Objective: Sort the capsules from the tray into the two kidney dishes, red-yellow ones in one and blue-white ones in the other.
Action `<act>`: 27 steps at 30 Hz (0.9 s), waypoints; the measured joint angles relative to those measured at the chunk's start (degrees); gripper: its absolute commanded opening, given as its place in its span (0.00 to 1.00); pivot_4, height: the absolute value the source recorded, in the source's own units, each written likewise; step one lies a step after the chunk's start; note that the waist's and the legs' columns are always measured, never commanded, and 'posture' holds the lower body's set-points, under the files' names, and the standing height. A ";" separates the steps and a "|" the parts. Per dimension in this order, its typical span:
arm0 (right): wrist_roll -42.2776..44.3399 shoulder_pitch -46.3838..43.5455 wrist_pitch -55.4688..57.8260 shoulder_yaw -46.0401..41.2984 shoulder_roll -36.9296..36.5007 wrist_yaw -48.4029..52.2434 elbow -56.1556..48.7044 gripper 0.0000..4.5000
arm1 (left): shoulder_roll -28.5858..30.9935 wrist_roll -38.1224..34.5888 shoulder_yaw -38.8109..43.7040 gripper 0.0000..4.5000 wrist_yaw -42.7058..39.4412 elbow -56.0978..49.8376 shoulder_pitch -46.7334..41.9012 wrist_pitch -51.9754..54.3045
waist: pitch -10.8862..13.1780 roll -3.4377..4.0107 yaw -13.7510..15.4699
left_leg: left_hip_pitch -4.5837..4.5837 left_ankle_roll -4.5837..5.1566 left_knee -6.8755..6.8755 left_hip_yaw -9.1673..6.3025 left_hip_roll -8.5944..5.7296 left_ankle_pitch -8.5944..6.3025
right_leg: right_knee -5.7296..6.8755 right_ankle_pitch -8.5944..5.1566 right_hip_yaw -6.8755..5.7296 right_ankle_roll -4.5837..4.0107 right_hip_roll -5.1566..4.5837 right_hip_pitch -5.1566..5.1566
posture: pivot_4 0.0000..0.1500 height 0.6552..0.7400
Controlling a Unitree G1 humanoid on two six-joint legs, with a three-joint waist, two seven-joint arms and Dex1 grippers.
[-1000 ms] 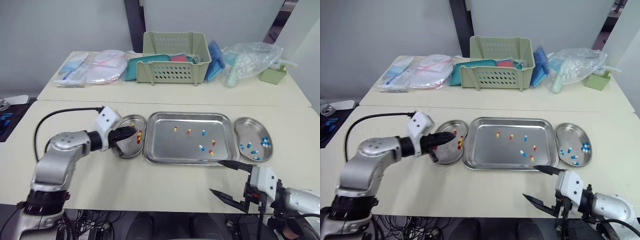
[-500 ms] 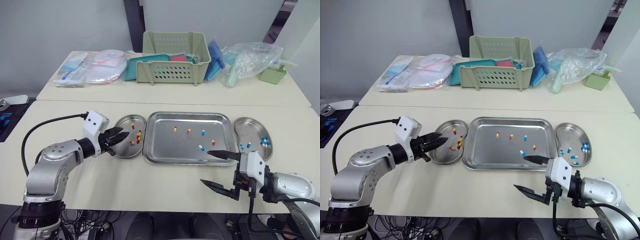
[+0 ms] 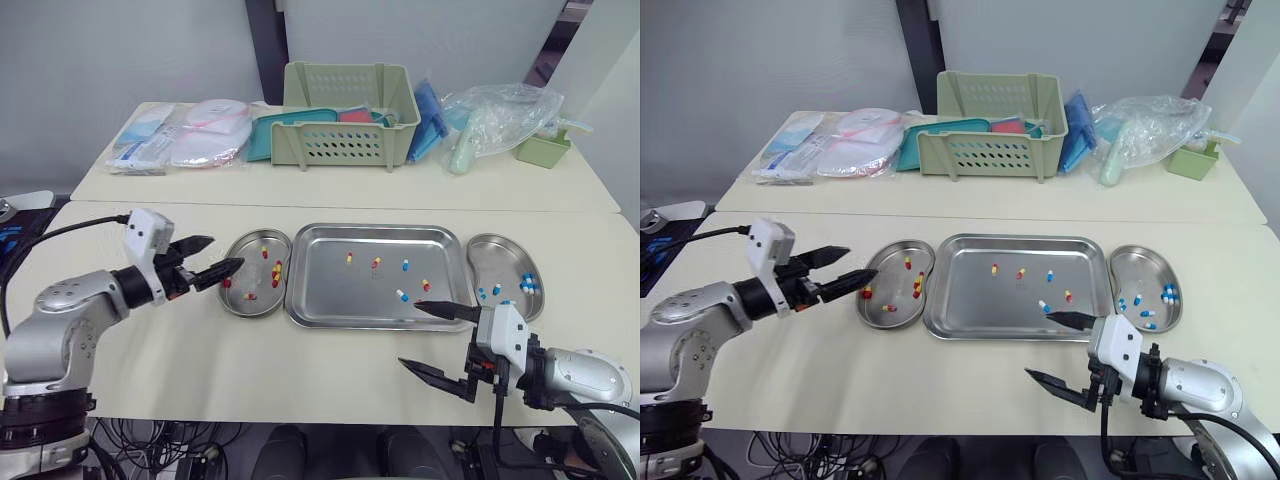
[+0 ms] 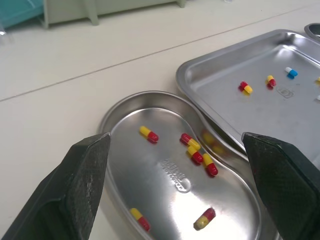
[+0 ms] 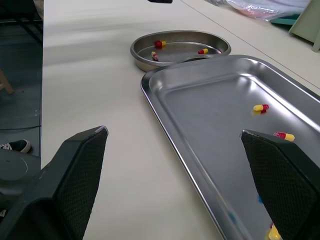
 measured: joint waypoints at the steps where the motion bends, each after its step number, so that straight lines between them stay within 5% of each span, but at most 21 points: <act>1: 0.00 0.23 0.00 -0.13 0.00 -0.13 0.00 1.00 | 0.11 0.08 0.90 0.96 -0.10 0.10 0.78 -1.16 | 0.00 0.00 -0.01 | 0.00 0.00 0.00 0.01 0.00 0.00 | 0.00 0.00 0.01 0.00 0.00 0.00 | 1.00 0.99; 14: 3.31 10.42 -0.14 -17.12 -2.57 1.92 1.64 1.00 | 0.33 5.88 12.84 0.98 3.42 7.46 18.01 -18.82 | -0.01 -0.03 0.07 | 0.01 0.01 -0.04 0.06 0.01 -0.01 | -0.04 0.00 0.04 0.00 -0.02 0.01 | 1.00 0.99; 21: 2.39 14.04 -3.86 -32.03 -8.07 9.05 18.81 1.00 | -1.72 6.46 13.83 0.98 0.91 10.59 28.78 -24.51 | 0.00 -0.08 0.03 | 0.08 0.01 -0.06 0.13 0.02 -0.01 | -0.03 -0.01 0.07 -0.02 -0.02 0.04 | 1.00 0.99; 27: 1.33 14.03 -4.16 -35.15 -9.87 11.20 25.90 1.00 | -2.20 6.68 14.25 0.98 1.31 11.36 31.01 -27.56 | -0.01 -0.09 -0.01 | 0.07 0.01 -0.07 0.16 0.01 -0.01 | -0.05 -0.01 0.10 -0.02 -0.03 0.04 | 1.00 0.99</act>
